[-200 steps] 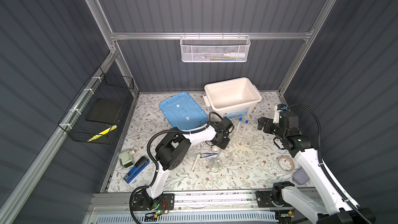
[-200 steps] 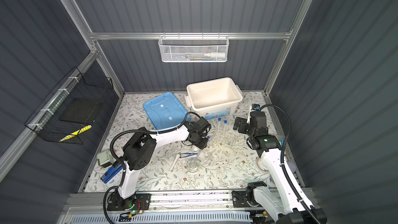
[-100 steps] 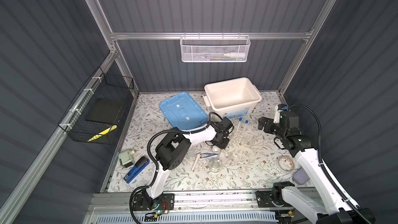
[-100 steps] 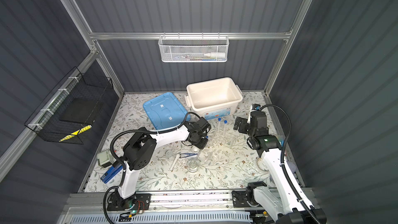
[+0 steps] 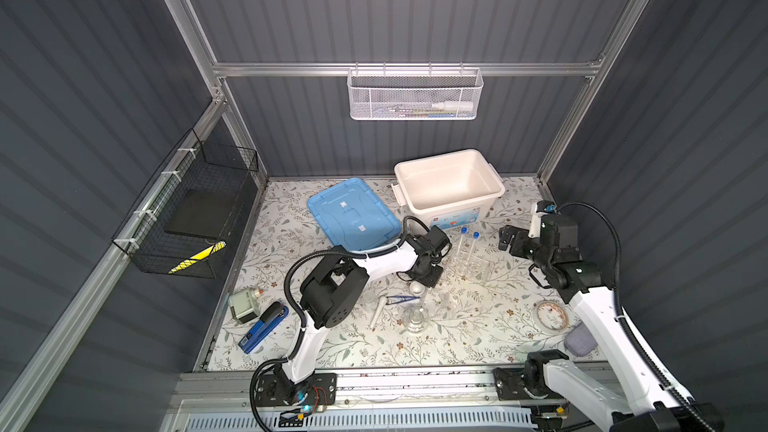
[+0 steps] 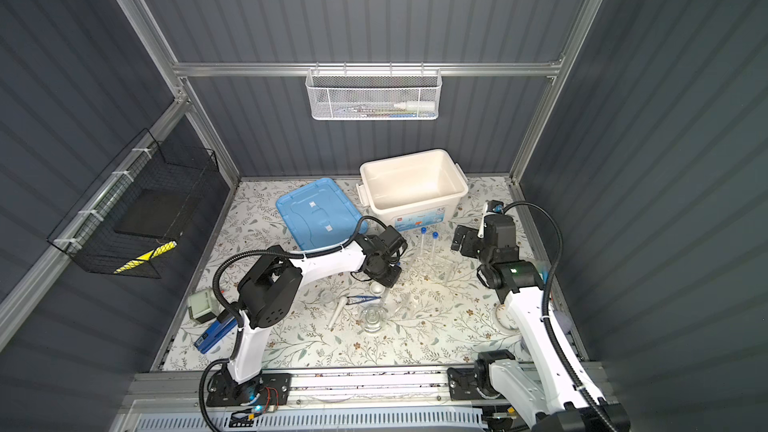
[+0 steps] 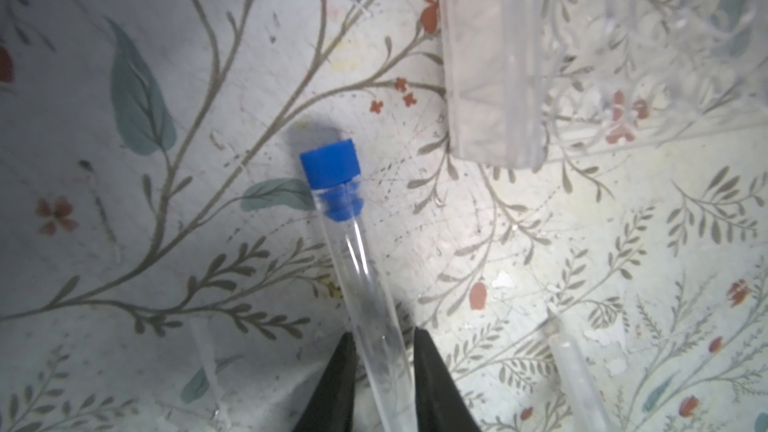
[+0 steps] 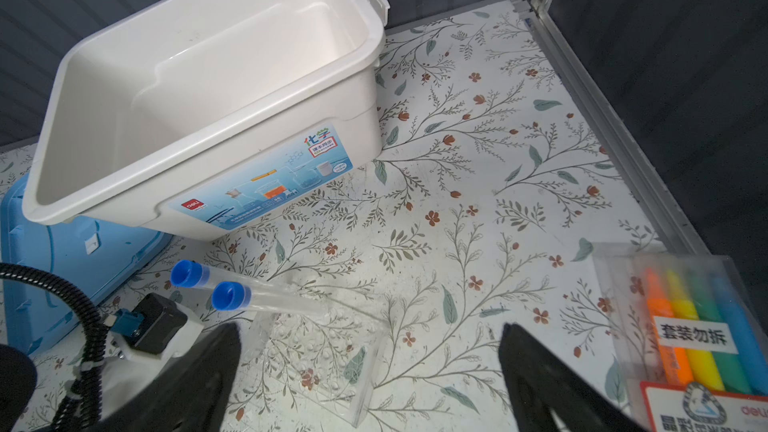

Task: Organize the chemistry lab equipment
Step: 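Center the open left gripper over the tube body, fingers straddling it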

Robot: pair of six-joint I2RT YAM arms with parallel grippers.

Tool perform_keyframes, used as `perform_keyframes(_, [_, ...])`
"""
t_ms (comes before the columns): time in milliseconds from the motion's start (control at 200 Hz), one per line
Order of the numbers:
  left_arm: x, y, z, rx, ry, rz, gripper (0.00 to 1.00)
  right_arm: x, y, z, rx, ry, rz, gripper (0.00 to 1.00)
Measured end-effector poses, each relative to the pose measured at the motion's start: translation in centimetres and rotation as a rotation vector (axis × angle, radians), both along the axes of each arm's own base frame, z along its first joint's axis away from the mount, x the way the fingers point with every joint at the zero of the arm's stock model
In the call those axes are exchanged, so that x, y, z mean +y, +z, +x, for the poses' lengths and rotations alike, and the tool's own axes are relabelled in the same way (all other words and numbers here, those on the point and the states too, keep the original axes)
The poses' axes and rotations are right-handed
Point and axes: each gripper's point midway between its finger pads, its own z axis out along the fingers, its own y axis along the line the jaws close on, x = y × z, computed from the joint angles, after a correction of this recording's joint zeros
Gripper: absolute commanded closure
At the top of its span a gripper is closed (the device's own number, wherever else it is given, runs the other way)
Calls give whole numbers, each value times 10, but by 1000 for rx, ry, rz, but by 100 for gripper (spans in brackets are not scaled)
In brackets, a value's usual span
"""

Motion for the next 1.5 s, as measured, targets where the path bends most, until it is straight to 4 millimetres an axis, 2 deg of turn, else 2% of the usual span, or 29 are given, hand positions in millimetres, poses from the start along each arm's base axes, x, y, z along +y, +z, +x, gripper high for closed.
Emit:
perform_keyframes(785, [-3, 5, 3, -8, 13, -10, 75, 0, 4, -3, -16, 5, 8, 1])
perform_keyframes(1090, [-1, 0, 2, 6, 25, 1, 70, 0, 4, -3, -16, 2, 8, 1])
perform_keyframes(1346, [-1, -1, 3, 9, 34, 1, 81, -2, 0, -5, -10, -2, 9, 1])
perform_keyframes(1501, [-1, 0, 3, 11, 38, 1, 83, -3, -1, -5, -7, -4, 11, 1])
